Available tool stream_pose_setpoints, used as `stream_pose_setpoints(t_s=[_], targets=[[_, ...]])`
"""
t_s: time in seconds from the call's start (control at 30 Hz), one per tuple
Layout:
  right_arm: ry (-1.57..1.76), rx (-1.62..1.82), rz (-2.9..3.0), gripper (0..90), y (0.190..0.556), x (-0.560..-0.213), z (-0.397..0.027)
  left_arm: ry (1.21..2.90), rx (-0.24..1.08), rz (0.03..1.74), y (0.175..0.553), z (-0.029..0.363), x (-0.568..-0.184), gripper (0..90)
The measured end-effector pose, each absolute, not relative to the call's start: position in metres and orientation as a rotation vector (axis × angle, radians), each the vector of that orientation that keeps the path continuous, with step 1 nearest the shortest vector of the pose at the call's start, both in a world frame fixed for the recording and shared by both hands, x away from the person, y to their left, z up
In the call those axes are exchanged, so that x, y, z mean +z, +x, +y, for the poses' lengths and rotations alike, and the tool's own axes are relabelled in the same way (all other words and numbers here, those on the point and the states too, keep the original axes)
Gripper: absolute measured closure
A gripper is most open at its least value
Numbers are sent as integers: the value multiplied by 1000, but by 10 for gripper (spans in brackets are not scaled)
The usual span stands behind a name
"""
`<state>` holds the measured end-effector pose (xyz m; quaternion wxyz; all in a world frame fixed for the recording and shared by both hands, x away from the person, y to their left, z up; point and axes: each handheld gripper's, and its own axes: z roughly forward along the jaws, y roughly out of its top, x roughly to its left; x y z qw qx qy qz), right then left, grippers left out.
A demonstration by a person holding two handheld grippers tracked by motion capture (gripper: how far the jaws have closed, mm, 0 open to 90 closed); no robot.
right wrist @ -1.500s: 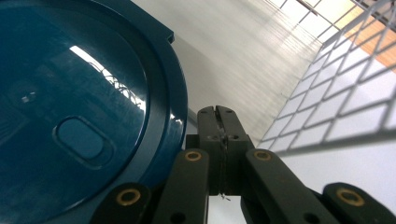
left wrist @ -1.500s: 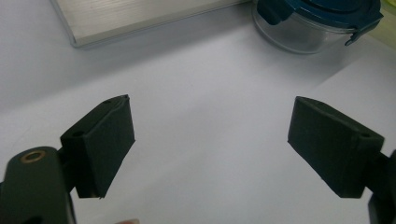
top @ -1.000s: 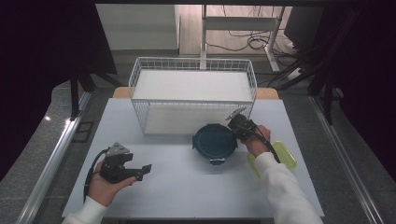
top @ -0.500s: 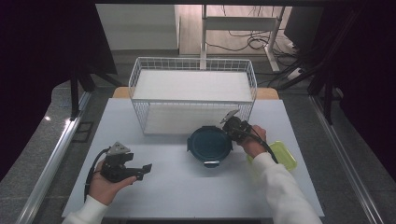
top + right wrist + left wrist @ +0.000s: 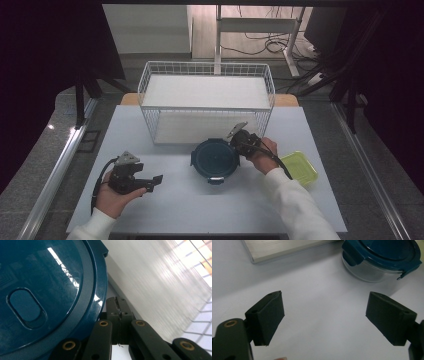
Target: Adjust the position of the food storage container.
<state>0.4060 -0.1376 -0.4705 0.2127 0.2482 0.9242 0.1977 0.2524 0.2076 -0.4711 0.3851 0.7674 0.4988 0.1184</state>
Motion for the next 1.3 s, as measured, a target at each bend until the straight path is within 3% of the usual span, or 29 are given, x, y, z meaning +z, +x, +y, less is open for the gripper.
stream_pose_setpoints(t_s=[0.83,1.13,1.3], targets=[[632,623,2599,891,379,-474,-101,1954,293,1272,256,209,-473,153],[690,668,2579,889,380,-472,-103,1941,296,1278,255,212,-472,152],[872,854,2493,888,376,-453,-120,1925,301,1290,254,217,-472,153]])
